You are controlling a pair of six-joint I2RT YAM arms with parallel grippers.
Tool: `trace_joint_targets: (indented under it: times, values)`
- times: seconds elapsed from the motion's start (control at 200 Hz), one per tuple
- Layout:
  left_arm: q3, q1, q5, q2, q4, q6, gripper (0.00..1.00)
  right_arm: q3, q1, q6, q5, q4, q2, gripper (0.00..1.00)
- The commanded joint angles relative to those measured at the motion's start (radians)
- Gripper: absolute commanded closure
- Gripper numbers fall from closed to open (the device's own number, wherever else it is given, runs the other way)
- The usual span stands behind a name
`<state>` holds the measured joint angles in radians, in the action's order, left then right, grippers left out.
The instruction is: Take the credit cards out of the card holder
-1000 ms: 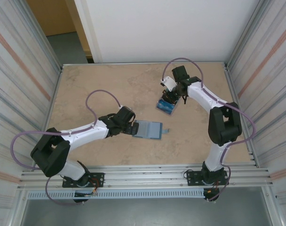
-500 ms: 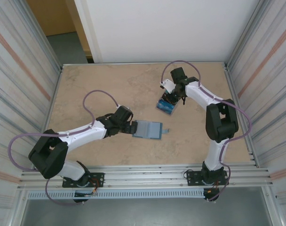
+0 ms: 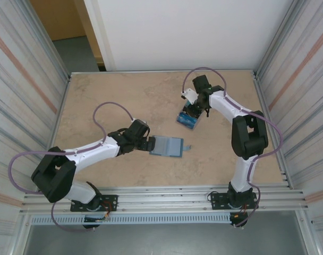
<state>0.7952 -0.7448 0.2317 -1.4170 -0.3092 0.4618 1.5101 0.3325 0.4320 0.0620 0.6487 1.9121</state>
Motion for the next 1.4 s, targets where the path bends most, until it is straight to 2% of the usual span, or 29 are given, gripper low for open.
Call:
trace_joint_targets:
  times: [0.0,0.226,0.366,0.496,0.712,1.007,1.398]
  values:
    - [-0.019,0.012,0.011,0.042,0.007,0.027,0.01,0.000,0.005,-0.077,0.038,-0.002,-0.105,0.67]
    - [-0.056,0.024,0.058,0.096,0.025,0.086,0.01,-0.040,0.075,-0.376,-0.101,-0.010,-0.204,0.61]
    - [-0.110,0.051,0.075,0.161,0.044,0.140,0.01,-0.116,0.120,-0.588,-0.088,-0.006,-0.240,0.57]
    - [-0.167,0.087,0.101,0.235,0.042,0.190,0.01,-0.187,0.220,-0.729,-0.160,0.005,-0.259,0.52]
    - [-0.262,0.154,0.120,0.342,0.043,0.256,0.01,-0.241,0.403,-0.917,-0.194,-0.007,-0.227,0.43]
    - [-0.320,0.191,0.112,0.384,0.055,0.295,0.01,-0.125,0.597,-1.057,-0.198,0.021,-0.032,0.33]
    - [-0.323,0.196,0.094,0.382,0.066,0.288,0.01,-0.059,0.623,-1.052,-0.165,0.020,0.080,0.32]
